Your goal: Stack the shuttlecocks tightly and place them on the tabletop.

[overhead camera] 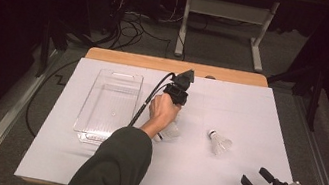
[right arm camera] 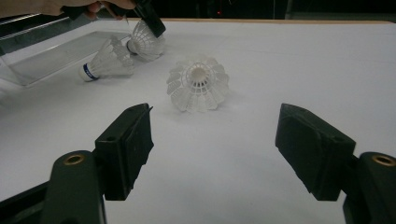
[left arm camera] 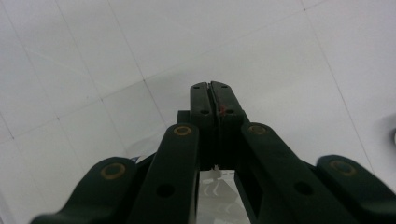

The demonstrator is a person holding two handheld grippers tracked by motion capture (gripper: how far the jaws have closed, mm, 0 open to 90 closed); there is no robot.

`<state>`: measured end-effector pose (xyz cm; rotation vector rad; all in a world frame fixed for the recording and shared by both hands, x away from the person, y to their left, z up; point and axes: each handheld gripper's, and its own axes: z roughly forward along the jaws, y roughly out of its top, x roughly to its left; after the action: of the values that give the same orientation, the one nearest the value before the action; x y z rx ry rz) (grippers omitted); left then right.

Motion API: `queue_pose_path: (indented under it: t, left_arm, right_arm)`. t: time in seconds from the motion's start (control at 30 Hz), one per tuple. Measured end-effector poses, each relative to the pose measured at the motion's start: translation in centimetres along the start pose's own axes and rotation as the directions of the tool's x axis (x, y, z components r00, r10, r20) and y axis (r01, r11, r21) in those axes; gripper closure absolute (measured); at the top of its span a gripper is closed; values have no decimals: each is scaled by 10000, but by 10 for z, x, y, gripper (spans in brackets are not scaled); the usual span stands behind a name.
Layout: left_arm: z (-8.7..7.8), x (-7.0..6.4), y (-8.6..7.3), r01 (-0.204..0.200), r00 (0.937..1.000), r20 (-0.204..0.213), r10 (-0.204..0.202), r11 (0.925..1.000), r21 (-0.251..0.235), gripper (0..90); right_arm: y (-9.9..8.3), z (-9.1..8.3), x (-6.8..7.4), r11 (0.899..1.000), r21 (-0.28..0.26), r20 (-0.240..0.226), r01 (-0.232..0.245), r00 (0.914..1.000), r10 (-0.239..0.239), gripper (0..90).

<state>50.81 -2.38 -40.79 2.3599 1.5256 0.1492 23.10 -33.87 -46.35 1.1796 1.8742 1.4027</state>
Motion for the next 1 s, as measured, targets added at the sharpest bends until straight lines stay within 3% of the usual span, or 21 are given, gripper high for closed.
queue_pose_path:
  t: [0.27,0.57,0.83,1.0]
  left_arm:
    - [5,1,1,-135,9999,-2,135,9988,-477,879]
    - [7,-2,1,-128,9999,-18,127,9994,-331,882]
    - [6,2,2,3,9999,-128,-9,9988,-482,881]
    - [8,3,1,-254,9995,-220,243,9985,-484,841]
  right_arm:
    - [0,0,0,10000,-6,-26,27,10000,-27,280]
    - [0,0,0,10000,-9,-38,32,10000,-32,279]
    - [0,0,0,10000,-8,-56,25,10000,-25,279]
    - [0,0,0,10000,-14,-57,28,10000,-28,279]
